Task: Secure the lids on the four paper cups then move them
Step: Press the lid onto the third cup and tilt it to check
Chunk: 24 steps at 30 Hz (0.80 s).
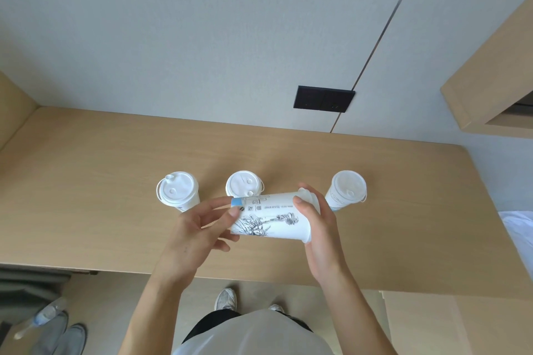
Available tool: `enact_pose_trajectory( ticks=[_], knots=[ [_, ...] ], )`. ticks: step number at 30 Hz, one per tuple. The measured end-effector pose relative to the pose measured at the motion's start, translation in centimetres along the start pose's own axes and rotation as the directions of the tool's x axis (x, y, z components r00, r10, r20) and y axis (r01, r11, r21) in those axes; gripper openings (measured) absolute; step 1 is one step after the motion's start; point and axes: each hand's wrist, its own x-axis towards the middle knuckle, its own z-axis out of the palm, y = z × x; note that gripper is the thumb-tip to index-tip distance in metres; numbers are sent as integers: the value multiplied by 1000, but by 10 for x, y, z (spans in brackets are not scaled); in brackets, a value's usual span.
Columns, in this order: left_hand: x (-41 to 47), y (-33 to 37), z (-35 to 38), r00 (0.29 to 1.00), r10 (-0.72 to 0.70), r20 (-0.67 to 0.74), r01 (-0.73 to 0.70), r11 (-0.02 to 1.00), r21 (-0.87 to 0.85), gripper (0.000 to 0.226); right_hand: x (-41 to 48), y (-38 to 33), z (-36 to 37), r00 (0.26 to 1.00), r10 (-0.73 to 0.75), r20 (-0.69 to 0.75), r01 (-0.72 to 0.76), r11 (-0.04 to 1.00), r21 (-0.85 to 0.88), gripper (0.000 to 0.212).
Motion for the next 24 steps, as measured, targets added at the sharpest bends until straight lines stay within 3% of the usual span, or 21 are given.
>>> enact_pose_trajectory(
  ticks=[6,10,14,18,24],
  knots=[
    [-2,-2,0,999,-46,7,46,999,10,27,-4,0,-3,1000,-15,-5,15,1000,6,53],
    [-5,-3,2,999,-2,37,1,1000,19,31,-7,-1,-3,1000,-22,-19,22,999,25,54],
    [-6,-4,5,996,-91,2,91,996,9,25,-10,-2,-4,1000,-27,-10,27,999,46,53],
    [-9,-4,7,997,-62,39,63,998,-23,31,-8,-2,-10,999,-49,-11,50,998,41,52],
    [-12,-5,15,999,-48,-16,49,999,7,24,-8,1,-17,999,-33,8,33,999,-9,54]
  ],
)
